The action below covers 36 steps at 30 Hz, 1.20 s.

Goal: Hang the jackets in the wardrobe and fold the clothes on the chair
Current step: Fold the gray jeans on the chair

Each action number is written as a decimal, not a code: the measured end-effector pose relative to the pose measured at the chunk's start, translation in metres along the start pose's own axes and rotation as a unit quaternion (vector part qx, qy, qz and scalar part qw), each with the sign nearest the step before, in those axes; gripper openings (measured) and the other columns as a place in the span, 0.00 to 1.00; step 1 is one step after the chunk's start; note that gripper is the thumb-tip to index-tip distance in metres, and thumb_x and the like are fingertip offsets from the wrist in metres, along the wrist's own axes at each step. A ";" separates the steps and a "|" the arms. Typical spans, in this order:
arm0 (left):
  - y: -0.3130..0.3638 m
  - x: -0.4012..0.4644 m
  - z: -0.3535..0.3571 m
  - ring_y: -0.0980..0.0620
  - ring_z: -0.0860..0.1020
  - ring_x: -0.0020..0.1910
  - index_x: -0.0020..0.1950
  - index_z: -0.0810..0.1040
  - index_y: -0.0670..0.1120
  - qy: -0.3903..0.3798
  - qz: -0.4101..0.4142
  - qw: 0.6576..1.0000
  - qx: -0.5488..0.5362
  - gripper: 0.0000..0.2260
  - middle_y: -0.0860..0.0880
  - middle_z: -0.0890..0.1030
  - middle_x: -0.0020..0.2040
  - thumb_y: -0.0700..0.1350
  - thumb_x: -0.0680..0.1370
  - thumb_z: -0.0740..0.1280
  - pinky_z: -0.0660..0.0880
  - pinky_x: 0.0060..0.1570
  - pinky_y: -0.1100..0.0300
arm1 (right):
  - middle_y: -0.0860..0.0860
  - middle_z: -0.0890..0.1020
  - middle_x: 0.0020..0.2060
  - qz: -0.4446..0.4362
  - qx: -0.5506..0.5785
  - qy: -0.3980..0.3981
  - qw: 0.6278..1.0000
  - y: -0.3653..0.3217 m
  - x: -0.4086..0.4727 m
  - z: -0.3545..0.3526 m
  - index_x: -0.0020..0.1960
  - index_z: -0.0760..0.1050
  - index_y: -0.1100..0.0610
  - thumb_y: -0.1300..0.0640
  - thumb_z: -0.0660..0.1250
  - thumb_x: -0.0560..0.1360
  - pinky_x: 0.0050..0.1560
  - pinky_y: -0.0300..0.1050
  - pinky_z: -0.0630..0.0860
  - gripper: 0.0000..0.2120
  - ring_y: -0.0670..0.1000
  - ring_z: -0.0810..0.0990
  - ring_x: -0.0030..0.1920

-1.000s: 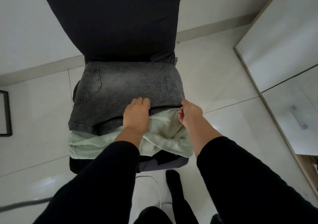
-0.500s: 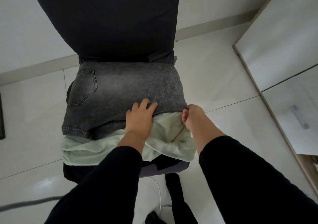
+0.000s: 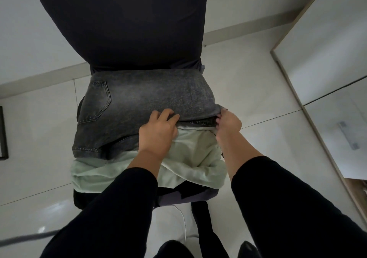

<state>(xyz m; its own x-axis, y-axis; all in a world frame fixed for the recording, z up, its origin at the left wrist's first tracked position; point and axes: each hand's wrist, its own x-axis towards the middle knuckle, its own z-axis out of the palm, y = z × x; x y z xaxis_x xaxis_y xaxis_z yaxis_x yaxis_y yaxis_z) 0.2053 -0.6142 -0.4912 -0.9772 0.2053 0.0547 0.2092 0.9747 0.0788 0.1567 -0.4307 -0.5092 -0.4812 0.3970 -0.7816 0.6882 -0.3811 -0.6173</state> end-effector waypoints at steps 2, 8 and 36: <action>0.001 0.001 0.000 0.46 0.77 0.52 0.63 0.78 0.51 -0.019 0.005 1.000 0.011 0.19 0.51 0.78 0.58 0.44 0.72 0.70 0.70 0.27 0.58 | 0.48 0.73 0.33 -0.022 -0.041 0.012 0.999 0.003 0.006 0.001 0.37 0.70 0.54 0.59 0.60 0.78 0.20 0.31 0.69 0.11 0.45 0.70 0.30; 0.014 0.009 0.004 0.47 0.67 0.63 0.72 0.60 0.54 -0.120 -0.040 0.990 0.059 0.27 0.50 0.65 0.67 0.42 0.76 0.65 0.70 0.46 0.53 | 0.56 0.78 0.39 0.081 -0.204 0.009 0.976 0.015 0.010 -0.006 0.48 0.76 0.61 0.55 0.67 0.73 0.28 0.42 0.68 0.09 0.52 0.71 0.30; 0.006 0.000 0.004 0.41 0.45 0.76 0.77 0.53 0.59 -0.224 -0.090 0.970 -0.039 0.27 0.46 0.49 0.76 0.45 0.79 0.58 0.48 0.74 0.43 | 0.55 0.80 0.56 0.021 0.301 -0.059 0.952 -0.022 -0.022 -0.011 0.59 0.74 0.58 0.63 0.59 0.75 0.42 0.46 0.78 0.14 0.54 0.80 0.50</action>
<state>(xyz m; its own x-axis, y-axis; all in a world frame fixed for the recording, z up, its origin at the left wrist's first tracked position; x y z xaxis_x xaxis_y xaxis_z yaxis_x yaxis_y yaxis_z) 0.2065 -0.6084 -0.4953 -0.9125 0.0673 -0.4034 0.0192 0.9923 0.1222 0.1582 -0.4213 -0.4774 -0.5419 0.2887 -0.7893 0.2890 -0.8178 -0.4976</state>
